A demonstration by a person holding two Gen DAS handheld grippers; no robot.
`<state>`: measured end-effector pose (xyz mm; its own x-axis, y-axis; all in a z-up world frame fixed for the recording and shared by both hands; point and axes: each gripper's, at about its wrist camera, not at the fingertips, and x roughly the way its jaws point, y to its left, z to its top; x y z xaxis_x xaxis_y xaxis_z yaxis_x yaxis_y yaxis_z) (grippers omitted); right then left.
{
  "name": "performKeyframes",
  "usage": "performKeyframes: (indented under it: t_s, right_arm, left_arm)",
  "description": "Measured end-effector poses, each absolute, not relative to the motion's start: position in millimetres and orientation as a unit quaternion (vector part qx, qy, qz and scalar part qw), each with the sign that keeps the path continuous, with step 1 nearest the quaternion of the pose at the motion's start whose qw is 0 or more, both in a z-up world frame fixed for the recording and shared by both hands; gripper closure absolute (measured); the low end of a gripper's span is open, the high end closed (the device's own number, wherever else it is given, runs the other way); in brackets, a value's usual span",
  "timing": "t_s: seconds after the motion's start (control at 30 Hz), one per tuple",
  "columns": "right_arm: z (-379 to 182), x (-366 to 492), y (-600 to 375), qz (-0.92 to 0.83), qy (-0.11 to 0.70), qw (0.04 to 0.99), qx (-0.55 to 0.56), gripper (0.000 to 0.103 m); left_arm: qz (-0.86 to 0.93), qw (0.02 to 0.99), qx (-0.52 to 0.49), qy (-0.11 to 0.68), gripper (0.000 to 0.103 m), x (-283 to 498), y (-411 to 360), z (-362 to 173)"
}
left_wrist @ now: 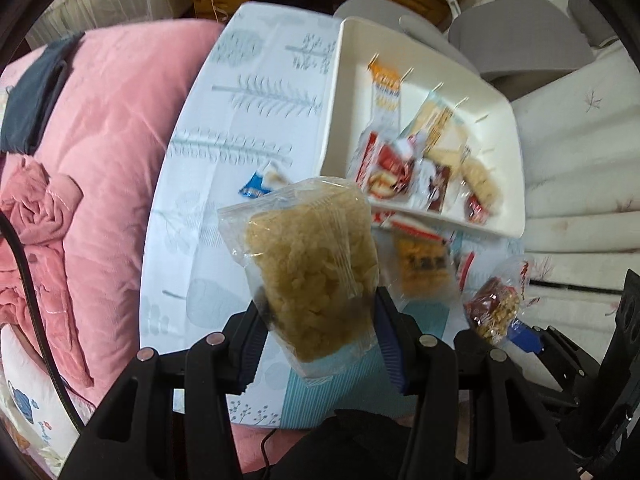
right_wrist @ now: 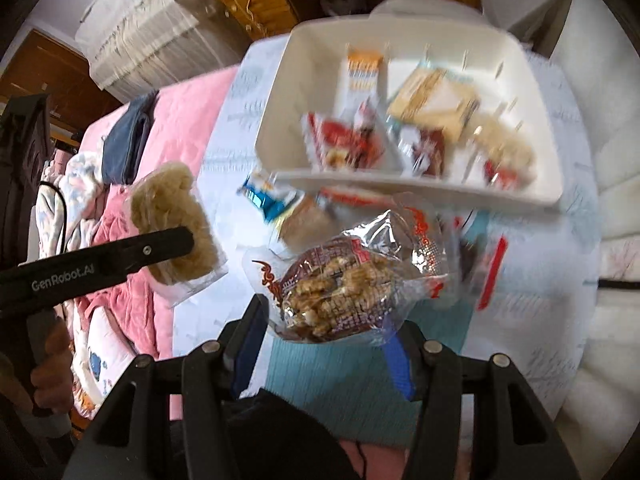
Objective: Organize snacks
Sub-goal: 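Carry both packets into the white tray and open both tools, then withdraw both tools from the tray back to the remaining snacks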
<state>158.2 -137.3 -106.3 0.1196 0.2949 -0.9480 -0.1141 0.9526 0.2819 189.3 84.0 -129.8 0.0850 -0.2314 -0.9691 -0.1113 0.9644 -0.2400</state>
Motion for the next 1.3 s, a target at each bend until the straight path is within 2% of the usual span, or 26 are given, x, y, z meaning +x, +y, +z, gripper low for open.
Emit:
performKeyframes:
  t_s: [0.4,0.9,0.93,0.97,1.0,1.07,1.13,1.3]
  right_arm:
    - [-86,186,-195,0.126,0.546,0.823,0.09,0.048]
    - [-125,219,-250,0.116,0.475,0.859,0.15,0.046]
    - [-127,221,-252,0.119,0.476,0.858,0.156,0.045]
    - [-130,223,-254,0.122,0.477,0.855,0.162,0.044]
    - [-132,224,-255,0.123,0.48,0.852,0.166,0.043]
    - [-135,225,-258,0.122,0.484,0.849,0.174,0.036]
    - [-136,224,-260,0.121,0.483,0.849,0.179,0.03]
    - [-136,221,-259,0.12,0.49,0.843,0.186,0.027]
  left_arm:
    - [-0.056,0.764,-0.114,0.633,0.054,226,21,-115]
    - [-0.1,0.804,-0.113,0.576,0.054,263,-28,-149]
    - [-0.099,0.801,-0.114,0.579,0.052,265,-28,-152]
    - [-0.098,0.798,-0.117,0.582,0.045,266,-29,-154]
    - [-0.096,0.797,-0.12,0.585,0.034,266,-29,-155]
    - [-0.087,0.799,-0.124,0.582,0.026,266,-27,-155]
    - [-0.086,0.8,-0.124,0.58,0.025,265,-25,-154]
    - [-0.07,0.799,-0.13,0.583,0.025,260,-19,-151]
